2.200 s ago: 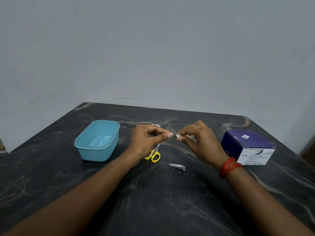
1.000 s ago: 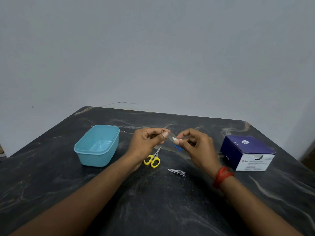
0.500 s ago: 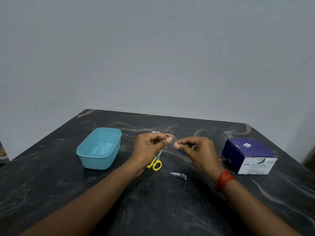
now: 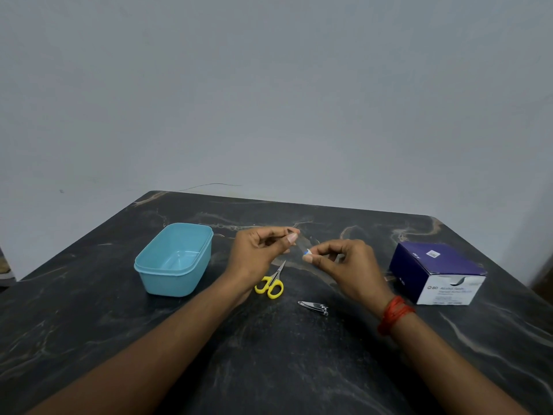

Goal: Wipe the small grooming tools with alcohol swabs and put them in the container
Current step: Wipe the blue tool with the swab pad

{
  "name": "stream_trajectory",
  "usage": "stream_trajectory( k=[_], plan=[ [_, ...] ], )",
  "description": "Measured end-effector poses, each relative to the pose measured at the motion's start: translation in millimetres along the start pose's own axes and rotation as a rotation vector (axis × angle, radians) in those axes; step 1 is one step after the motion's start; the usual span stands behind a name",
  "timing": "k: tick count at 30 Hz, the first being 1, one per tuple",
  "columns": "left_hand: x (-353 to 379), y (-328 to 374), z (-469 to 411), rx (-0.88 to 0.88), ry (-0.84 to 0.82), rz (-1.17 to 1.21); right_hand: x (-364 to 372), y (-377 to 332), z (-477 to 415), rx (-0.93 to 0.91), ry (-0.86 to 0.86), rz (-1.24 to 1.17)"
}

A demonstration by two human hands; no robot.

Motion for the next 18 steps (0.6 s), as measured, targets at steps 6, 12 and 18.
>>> stream_trajectory(
  k=[6,12,18],
  plan=[
    [2.9,-1.3,3.6,-0.010,-0.029,-0.020,-0.8,0.0,0.7,0.006,-0.015,-0.003],
    [0.5,1.0,1.7,-0.015,-0.008,0.035,-1.1,-2.4,1.0,0.014,-0.030,-0.025],
    [-4.5,3.8,0.1,-0.060,0.030,0.084,-0.8,-1.5,1.5,0.038,-0.069,-0.029]
  ],
)
Point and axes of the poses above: each hand's wrist, its own z-axis away from the middle knuckle, its own x-axis out of the palm, y = z × x, the point moved 3 cm from there along -z, towards the middle knuckle, and after that the axes turned 9 degrees about -x, right-handed, at the moved point
